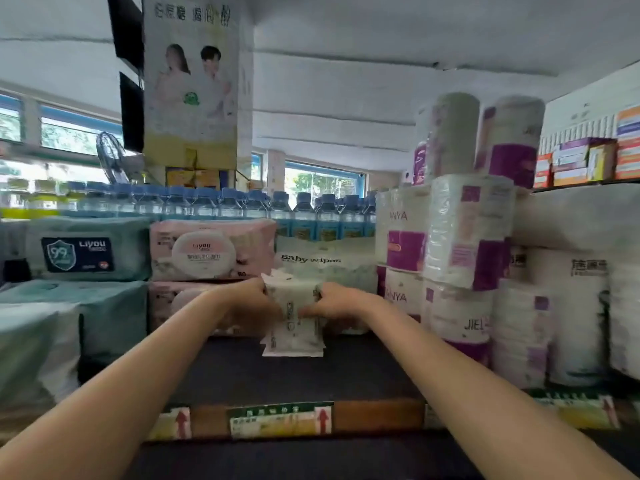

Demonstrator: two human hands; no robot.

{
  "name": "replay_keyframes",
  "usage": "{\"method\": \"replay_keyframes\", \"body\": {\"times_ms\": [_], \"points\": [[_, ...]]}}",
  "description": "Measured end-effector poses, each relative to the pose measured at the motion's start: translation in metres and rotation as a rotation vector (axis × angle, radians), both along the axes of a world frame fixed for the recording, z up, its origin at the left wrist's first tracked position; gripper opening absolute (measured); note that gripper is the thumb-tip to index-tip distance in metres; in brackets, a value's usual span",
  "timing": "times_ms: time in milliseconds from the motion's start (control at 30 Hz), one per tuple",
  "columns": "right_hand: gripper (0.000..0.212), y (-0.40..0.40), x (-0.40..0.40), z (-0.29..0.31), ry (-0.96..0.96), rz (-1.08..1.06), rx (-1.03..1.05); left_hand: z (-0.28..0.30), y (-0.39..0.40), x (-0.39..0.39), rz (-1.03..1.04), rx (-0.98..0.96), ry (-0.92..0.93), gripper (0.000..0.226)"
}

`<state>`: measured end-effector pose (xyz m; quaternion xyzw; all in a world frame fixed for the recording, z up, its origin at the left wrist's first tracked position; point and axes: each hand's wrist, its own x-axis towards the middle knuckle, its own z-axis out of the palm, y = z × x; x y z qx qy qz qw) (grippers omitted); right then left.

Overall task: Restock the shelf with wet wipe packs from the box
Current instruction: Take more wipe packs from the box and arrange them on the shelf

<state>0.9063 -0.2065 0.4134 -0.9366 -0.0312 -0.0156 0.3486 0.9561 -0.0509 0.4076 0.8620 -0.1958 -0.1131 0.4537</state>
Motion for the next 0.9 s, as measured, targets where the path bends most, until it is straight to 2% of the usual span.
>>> {"method": "replay_keyframes", "body": {"times_ms": [67,167,300,433,533,600,700,800,900], "points": [[0.036,-0.003,0.004,-0.001,0.119,-0.031,0.015,-0.006,-0.003,0.005,-0.038,0.05,0.065,0.036],[0.033,-0.005,0.01,-0.001,0.149,-0.061,0.105,-0.003,-0.001,0.01,-0.064,0.064,0.12,0.042],[0.031,-0.002,0.006,-0.001,0.216,-0.096,0.13,0.0,0.009,0.011,-0.086,0.223,0.052,0.043],[0.037,-0.001,-0.004,0.007,0.151,-0.17,-0.113,0.011,0.02,0.004,-0.09,0.439,-0.124,0.046],[0.039,0.011,-0.026,0.019,-0.007,-0.27,-0.13,0.026,0.027,-0.008,-0.024,0.311,-0.508,0.037],[0.043,0.024,-0.046,0.025,-0.133,-0.33,-0.103,0.032,0.026,-0.021,-0.06,0.193,-0.701,0.034],[0.038,0.04,-0.081,0.026,-0.258,-0.413,-0.163,0.03,0.015,-0.052,-0.227,0.083,-0.827,0.03],[0.027,0.044,-0.137,0.013,-0.359,-0.595,-0.301,0.018,0.001,-0.092,-0.398,-0.036,-0.904,0.027],[0.021,0.042,-0.223,-0.015,-0.327,-0.795,-0.282,-0.009,-0.014,-0.138,-0.642,-0.127,-0.887,0.025]]}}
